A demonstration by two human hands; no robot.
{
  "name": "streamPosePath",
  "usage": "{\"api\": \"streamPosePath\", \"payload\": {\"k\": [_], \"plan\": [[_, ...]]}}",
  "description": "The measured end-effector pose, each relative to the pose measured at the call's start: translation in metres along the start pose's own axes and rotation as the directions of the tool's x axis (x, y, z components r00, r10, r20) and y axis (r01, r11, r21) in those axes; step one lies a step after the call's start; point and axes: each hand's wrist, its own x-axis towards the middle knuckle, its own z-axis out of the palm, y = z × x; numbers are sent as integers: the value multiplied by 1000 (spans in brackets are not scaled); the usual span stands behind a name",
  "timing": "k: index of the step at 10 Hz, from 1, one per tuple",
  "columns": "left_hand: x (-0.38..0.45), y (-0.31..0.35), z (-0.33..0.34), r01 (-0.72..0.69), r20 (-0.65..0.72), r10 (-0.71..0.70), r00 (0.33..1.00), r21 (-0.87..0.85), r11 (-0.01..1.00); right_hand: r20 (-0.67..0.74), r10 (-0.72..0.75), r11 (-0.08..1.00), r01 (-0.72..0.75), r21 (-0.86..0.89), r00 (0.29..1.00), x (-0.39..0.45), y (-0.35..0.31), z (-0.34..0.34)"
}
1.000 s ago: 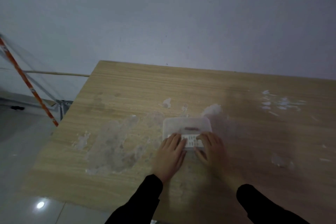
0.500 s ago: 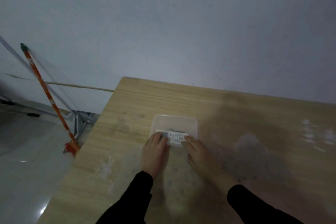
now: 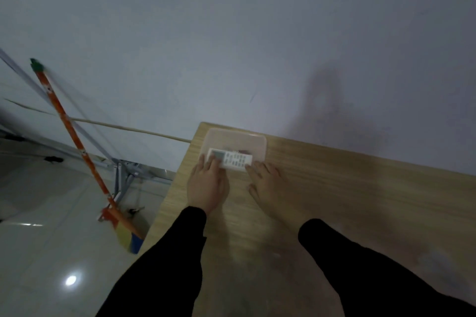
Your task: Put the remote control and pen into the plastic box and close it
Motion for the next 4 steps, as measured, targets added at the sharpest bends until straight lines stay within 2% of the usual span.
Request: {"api": "streamPosePath", "payload": {"k": [1,2,3,4], "plan": [[21,-13,-3,-27,149,25,989,11,1000,30,21,998,-23,64,999,15,1,1],[34,-21,-5,-56,225,29,974,114,992,86,19,992,-29,121,996,22,6,0],[29,-15,-12,-73,237,34,971,160,984,113,16,990,-31,139,993,12,10,-9],[11,1,-17,-99,189,67,980,161,982,19,22,995,-24,100,1000,-6,21,-22]]}}
